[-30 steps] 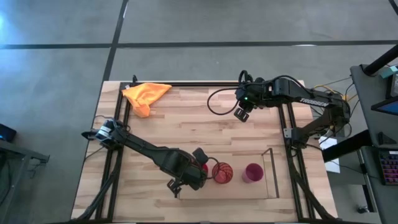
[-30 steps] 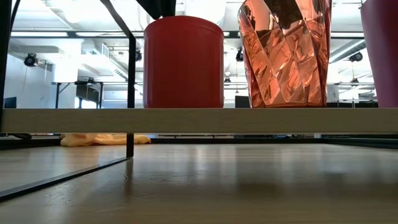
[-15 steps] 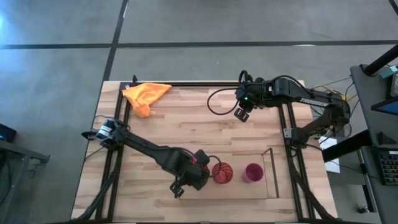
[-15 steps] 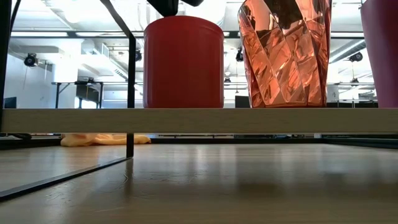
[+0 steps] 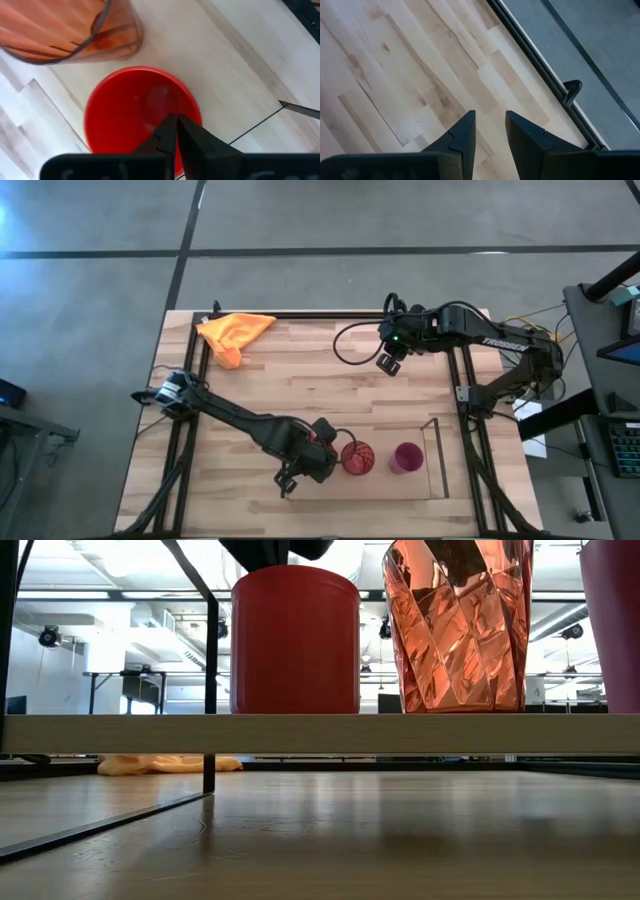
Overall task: Stack small to large cups/mugs on shelf
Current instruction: Return to Home Position
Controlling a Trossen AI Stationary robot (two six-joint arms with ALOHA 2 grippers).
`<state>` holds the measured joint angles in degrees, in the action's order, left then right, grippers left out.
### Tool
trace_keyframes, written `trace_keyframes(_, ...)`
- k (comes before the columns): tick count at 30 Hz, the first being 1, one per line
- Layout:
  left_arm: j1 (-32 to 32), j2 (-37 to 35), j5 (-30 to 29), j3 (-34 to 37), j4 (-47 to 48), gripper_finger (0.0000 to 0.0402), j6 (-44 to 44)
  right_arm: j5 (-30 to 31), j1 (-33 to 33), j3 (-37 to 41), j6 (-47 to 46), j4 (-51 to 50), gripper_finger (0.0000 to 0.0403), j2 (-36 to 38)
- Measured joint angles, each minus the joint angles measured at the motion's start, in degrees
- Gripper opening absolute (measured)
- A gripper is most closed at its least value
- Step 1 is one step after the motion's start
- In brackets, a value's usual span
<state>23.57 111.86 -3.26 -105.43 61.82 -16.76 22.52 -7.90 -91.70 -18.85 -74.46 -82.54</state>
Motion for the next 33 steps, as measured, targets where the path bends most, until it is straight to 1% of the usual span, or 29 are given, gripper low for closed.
trace_keyframes(2,0.03,0.2,0.5,0.02,0.1,0.0,0.01,0.0,0.0,0.0,0.0,0.0,0.01,0.0)
trace_keyframes(6,0.11,0.72,3.29,0.04,-0.46,0.0,0.05,0.0,0.0,0.0,0.0,0.0,0.01,0.0)
trace_keyframes(22,0.24,1.42,3.16,-0.54,0.01,0.0,-0.08,0.02,0.0,-0.02,0.87,0.02,0.01,0.0)
trace_keyframes(25,0.24,1.42,1.25,-1.52,1.56,0.0,-0.14,0.02,0.0,-0.02,0.87,0.02,0.01,0.0)
trace_keyframes(28,0.04,0.93,-4.2,-2.23,3.75,0.0,-0.24,0.02,0.0,-0.02,0.87,0.03,0.01,0.0)
trace_keyframes(30,-0.36,0.31,-6.75,-2.95,4.71,0.0,-0.21,0.02,0.0,-0.02,0.87,0.03,0.01,0.0)
trace_keyframes(33,-0.88,-0.54,-7.81,-4.7,5.59,0.0,-0.09,0.0,0.0,-0.02,0.9,-0.07,0.01,0.09)
